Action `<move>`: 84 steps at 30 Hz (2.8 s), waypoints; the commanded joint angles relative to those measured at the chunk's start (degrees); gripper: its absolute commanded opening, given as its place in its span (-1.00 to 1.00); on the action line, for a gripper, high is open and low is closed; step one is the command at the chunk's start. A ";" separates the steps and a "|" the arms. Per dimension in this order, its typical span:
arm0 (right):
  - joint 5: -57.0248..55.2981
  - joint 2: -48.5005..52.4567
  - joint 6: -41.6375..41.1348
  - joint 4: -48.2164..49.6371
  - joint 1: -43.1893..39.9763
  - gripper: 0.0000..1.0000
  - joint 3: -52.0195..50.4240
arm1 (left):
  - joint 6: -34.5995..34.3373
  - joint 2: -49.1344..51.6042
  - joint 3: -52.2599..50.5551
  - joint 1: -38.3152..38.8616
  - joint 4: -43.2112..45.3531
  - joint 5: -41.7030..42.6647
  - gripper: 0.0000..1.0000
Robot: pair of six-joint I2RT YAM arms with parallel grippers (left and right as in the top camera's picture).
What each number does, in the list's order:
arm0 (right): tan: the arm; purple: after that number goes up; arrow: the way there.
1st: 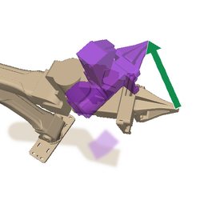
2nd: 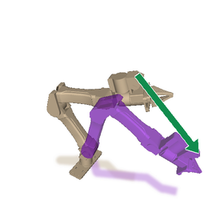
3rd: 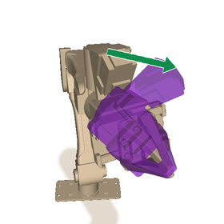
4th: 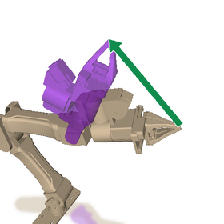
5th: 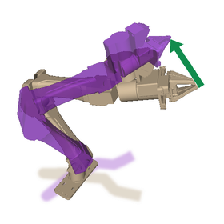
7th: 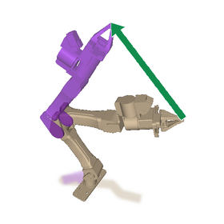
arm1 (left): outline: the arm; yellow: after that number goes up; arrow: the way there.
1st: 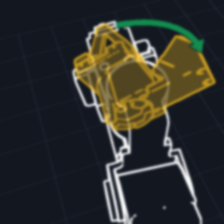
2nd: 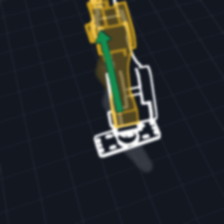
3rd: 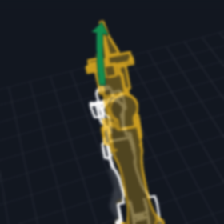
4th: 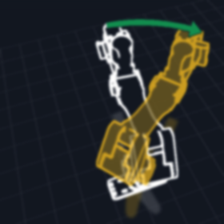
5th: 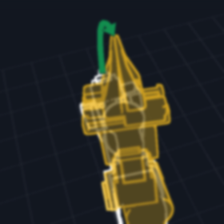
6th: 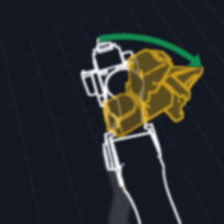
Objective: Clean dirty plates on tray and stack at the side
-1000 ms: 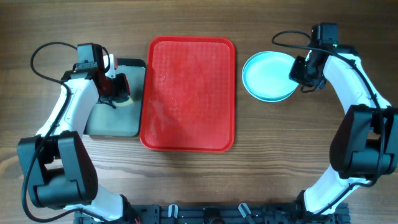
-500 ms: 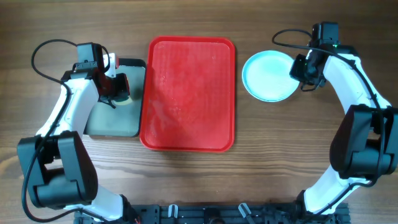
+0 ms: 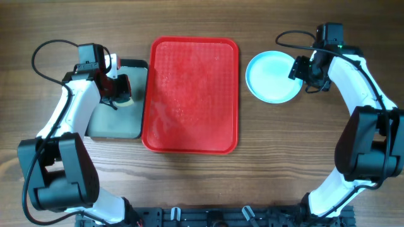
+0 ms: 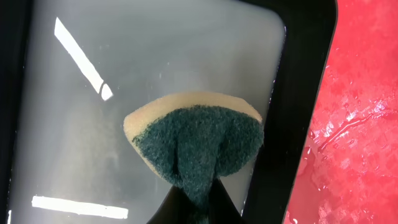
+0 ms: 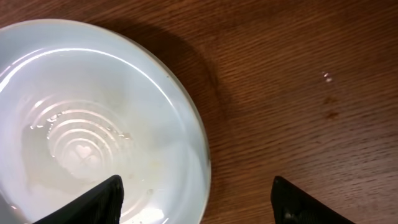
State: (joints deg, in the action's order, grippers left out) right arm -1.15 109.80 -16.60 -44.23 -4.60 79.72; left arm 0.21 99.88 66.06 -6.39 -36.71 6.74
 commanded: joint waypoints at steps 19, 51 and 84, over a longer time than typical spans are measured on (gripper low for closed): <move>3.96 -1.25 -0.09 7.58 -0.28 1.00 -0.74 | 1.07 0.98 -2.49 -0.15 4.17 -2.73 -0.92; 3.93 -1.25 -0.09 7.78 -0.28 0.99 -0.74 | 0.83 4.39 -6.93 -0.15 13.16 -2.69 0.50; 3.93 -1.25 -0.07 7.78 -0.28 0.99 -0.74 | 0.66 -9.86 -2.78 -0.15 12.94 -1.03 1.00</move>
State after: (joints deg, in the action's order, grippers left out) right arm 1.93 109.80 -16.58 -36.73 -4.60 79.61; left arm 0.80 89.84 62.96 -6.39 -23.77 4.84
